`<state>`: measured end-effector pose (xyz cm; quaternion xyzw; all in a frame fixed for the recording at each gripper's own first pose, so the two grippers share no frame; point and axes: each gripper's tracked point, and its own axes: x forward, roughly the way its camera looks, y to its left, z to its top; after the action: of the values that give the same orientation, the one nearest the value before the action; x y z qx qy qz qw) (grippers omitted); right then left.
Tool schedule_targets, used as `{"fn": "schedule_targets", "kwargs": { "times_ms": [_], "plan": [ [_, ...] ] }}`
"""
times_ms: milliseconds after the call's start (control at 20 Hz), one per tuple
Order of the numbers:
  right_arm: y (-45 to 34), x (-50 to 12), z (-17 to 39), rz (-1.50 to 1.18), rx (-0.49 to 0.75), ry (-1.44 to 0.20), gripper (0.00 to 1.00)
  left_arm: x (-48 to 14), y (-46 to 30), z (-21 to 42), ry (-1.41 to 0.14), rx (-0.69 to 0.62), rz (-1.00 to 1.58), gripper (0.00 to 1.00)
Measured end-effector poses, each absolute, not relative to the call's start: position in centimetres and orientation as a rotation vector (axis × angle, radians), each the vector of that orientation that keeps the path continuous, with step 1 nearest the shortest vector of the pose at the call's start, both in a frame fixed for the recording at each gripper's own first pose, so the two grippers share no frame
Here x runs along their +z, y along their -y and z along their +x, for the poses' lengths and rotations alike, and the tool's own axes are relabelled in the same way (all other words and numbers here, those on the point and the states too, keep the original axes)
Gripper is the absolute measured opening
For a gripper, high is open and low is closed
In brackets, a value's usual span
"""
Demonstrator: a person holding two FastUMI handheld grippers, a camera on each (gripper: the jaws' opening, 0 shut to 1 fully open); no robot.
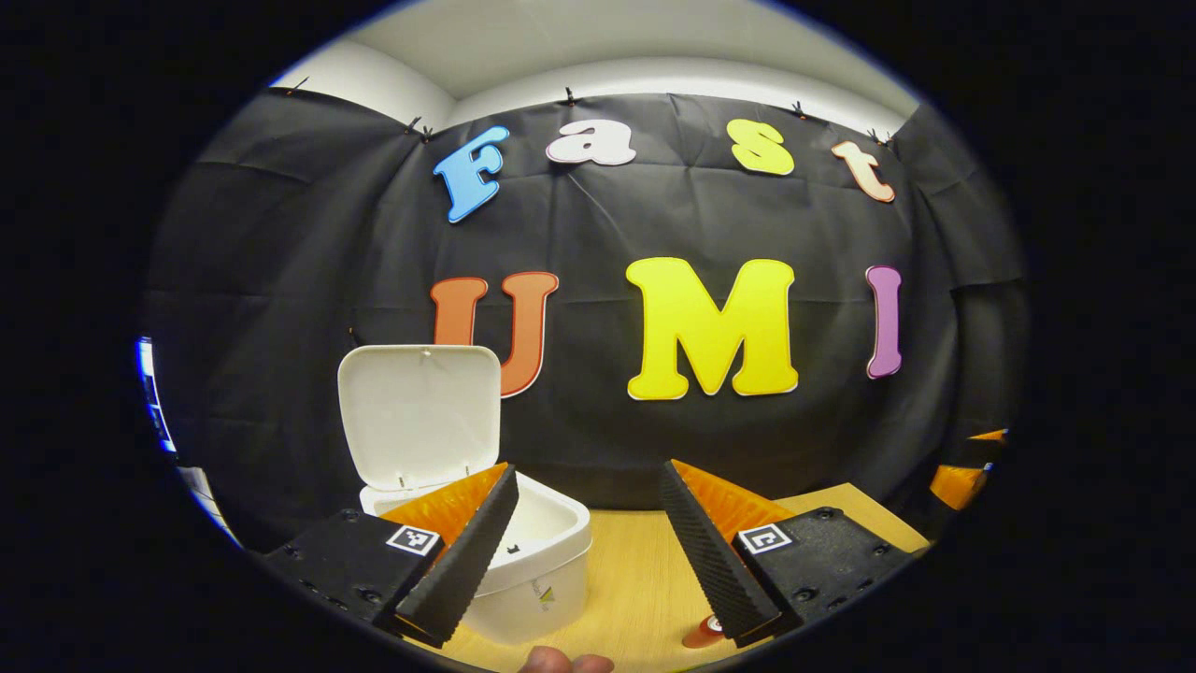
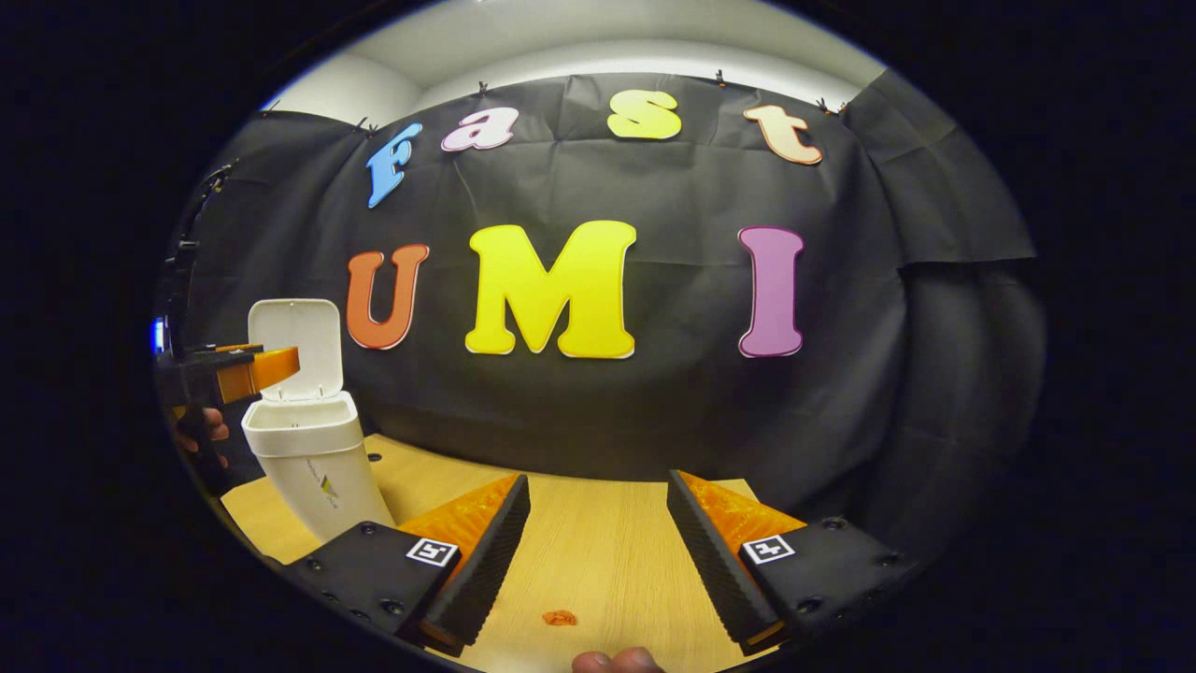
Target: Press the lid of the desktop garbage bin to open it, pick up the crumpled paper on the desktop and throw it into the bin, then pick up the pop can on the desktop and drop it into the bin, and finally close the garbage bin lid.
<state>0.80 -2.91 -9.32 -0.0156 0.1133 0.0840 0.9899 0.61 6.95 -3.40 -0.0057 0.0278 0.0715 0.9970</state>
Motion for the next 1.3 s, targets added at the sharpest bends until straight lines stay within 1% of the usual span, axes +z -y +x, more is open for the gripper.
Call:
{"fn": "schedule_targets", "kwargs": {
  "times_ms": [150,300,350,550,700,750,800,850,1050,1300],
  "plan": [
    [3.1,-11.7,0.2,-0.045,0.204,-0.275,0.94,-4.6,-5.3,-0.4,-0.086,0.102,-0.009,0.99],
    [3.0,-16.1,-0.6,-0.037,0.238,-0.381,0.93,-6.2,-3.8,-1.9,-0.133,0.063,-0.012,1.00],
    [3.1,-17.6,-1.0,-0.034,0.246,-0.418,0.94,-6.7,-3.3,-2.3,-0.150,0.053,-0.004,1.00],
    [2.5,-23.2,-1.7,-0.021,0.297,-0.538,0.94,-7.9,-2.6,-4.5,-0.207,0.035,0.014,1.00],
    [2.5,-26.7,-1.6,0.001,0.307,-0.617,0.95,-8.8,-2.8,-5.7,-0.250,0.048,0.005,1.00],
    [2.4,-27.8,-1.5,-0.001,0.311,-0.641,0.93,-9.0,-2.9,-6.1,-0.264,0.054,-0.006,1.00],
    [2.3,-28.9,-1.4,-0.006,0.317,-0.658,0.95,-9.3,-3.0,-6.5,-0.278,0.064,-0.017,1.00],
    [2.1,-29.8,-1.4,-0.015,0.327,-0.673,0.93,-9.5,-3.2,-6.8,-0.290,0.072,-0.023,1.00],
    [1.0,-33.3,-1.1,-0.072,0.381,-0.724,0.95,-9.6,-3.9,-7.6,-0.314,0.096,-0.002,1.00],
    [0.3,-37.6,-0.5,-0.134,0.399,-0.791,0.95,-9.5,-4.9,-8.4,-0.334,0.126,0.024,1.00]
  ]
}}
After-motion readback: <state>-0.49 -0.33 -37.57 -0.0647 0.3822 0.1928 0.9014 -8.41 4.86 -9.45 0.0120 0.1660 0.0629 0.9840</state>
